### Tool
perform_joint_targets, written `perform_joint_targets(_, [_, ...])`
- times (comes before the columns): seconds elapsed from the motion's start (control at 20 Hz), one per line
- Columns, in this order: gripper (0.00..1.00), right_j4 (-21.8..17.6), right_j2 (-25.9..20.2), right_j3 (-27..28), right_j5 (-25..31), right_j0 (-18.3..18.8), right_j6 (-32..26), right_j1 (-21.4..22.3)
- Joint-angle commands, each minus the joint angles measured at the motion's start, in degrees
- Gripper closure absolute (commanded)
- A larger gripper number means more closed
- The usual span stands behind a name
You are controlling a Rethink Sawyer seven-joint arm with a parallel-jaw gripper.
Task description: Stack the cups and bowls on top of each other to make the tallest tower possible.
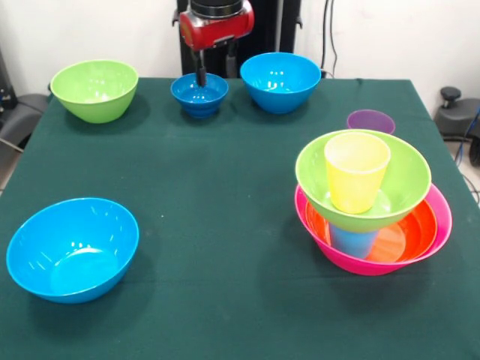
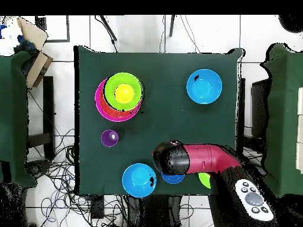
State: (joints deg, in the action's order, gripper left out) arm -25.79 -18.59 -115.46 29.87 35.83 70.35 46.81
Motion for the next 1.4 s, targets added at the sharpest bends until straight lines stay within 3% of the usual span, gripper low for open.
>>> perform_joint_targets(0.05, [0.0,-2.1,-6.0,-3.1,-2.6,-3.7,2.0,-0.6])
perform_joint_targets(0.6, [0.0,-3.4,-4.9,3.5,-6.1,-9.0,3.5,-7.0])
perform_joint_targets(0.8, [0.0,-2.9,-5.2,3.5,-5.3,-8.5,2.3,-7.5])
perform_joint_targets(1.4, [0.0,-6.9,-6.1,0.6,-4.3,-5.1,-2.6,-9.2])
